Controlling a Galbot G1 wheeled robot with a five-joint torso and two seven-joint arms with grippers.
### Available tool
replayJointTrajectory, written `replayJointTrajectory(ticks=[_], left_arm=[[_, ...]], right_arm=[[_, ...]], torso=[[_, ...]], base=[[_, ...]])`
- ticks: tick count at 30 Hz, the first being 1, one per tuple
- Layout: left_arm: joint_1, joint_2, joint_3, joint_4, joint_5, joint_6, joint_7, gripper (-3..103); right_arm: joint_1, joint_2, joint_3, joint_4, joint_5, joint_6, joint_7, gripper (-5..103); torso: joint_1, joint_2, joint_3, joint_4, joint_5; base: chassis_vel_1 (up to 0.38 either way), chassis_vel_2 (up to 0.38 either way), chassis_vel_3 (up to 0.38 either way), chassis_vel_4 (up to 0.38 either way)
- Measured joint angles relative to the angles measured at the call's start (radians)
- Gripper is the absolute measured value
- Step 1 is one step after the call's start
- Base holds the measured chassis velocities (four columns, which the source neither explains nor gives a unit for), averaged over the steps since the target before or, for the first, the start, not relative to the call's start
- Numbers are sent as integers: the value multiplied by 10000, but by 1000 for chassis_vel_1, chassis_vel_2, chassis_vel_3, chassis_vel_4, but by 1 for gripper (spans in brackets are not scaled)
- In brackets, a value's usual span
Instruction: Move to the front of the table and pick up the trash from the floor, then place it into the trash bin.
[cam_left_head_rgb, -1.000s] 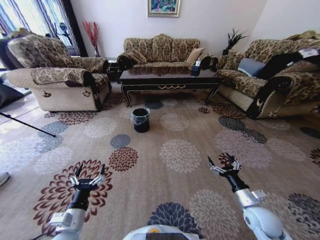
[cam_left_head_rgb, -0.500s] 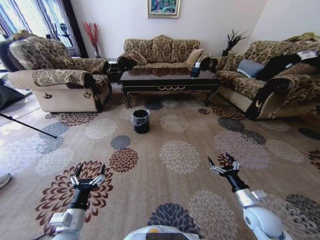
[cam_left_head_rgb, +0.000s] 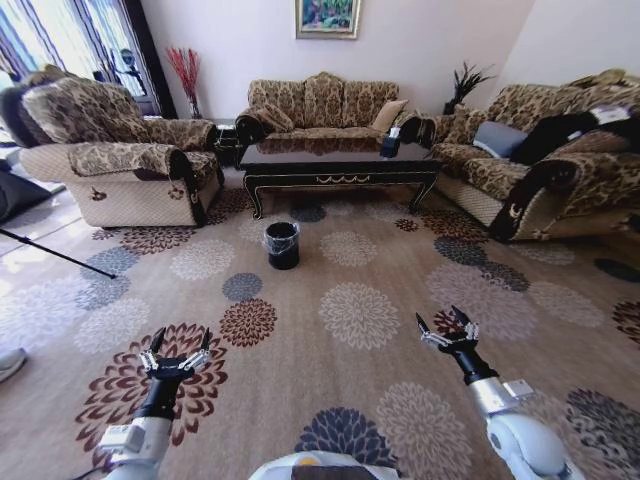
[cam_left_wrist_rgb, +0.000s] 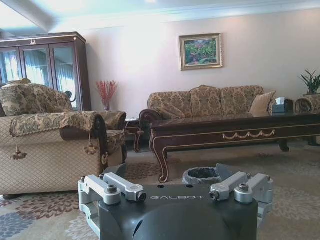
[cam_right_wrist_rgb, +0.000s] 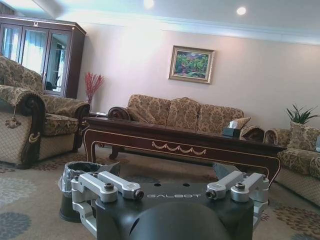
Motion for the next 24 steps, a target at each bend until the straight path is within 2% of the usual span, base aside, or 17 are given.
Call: replayJointTrajectory(ticks=[18, 21, 24], left_arm=[[0, 0, 0, 0, 0, 0, 0, 100], [0, 0, 0, 0, 0, 0, 0, 100], [0, 0, 0, 0, 0, 0, 0, 100]], right_arm=[[0, 0, 0, 0, 0, 0, 0, 100], [0, 0, 0, 0, 0, 0, -1, 100], [0, 0, 0, 0, 0, 0, 0, 100]], torso=[[247, 699, 451, 0, 0], [343, 975, 630, 0, 0], [371, 1052, 679, 0, 0]], base=[[0, 0, 0, 0], [0, 0, 0, 0], [0, 0, 0, 0]])
